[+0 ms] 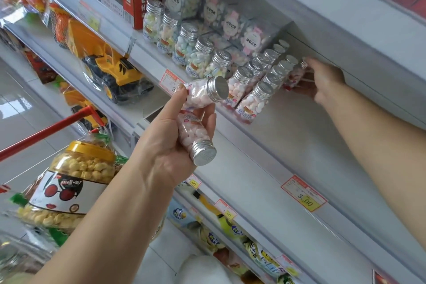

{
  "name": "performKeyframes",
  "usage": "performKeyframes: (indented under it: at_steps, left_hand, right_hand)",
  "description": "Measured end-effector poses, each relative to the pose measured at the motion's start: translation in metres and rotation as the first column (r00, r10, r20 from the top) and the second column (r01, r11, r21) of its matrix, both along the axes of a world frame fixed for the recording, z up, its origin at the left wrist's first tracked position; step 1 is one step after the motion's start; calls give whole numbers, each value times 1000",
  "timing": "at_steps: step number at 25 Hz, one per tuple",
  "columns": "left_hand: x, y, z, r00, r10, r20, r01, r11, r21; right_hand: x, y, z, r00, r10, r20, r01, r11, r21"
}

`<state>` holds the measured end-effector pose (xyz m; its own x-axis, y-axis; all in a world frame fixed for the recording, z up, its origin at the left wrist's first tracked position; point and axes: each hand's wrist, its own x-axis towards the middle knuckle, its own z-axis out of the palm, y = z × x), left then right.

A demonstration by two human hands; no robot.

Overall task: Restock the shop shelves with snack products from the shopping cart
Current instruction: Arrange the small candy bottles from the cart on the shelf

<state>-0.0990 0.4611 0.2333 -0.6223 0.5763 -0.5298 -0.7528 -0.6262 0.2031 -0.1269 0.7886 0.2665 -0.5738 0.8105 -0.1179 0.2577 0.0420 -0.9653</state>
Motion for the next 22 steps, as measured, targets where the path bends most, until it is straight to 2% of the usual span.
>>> performKeyframes:
  at_steps: [9,12,14,16,17,19,20,22]
  left_hand:
    - [3,7,-11,998,-5,56,6,1000,-7]
    - [8,10,-10,998,-25,62,26,1000,-13]
    - [12,12,-7,997,-42,64,43,999,-19]
    - [17,14,-4,996,-70,57,71,997,-17]
    - [20,14,-4,995,-86,51,87,996,-17]
    - [25,14,-4,992,-119,43,120,992,-26]
    - [28,14,-4,990,-133,42,134,990,-30]
    - [32,14,-4,986,-164,40,165,986,-36]
  right_hand:
    - [-25,-3,-1,994,112,3,-112,993,-23]
    - [-20,-2,-3,997,75,-10,-75,996,-45]
    - [-6,-6,-8,999,-33,-8,33,998,55]
    - [18,-21,-13,988,-112,-105,136,956,260]
    - [35,-36,-15,985,-85,-148,135,920,367]
    - [74,-78,-15,985,99,-143,-8,847,532]
    - [92,-101,-13,968,227,-110,-129,819,560]
    - [117,-147,-4,882,471,-1,-407,764,500]
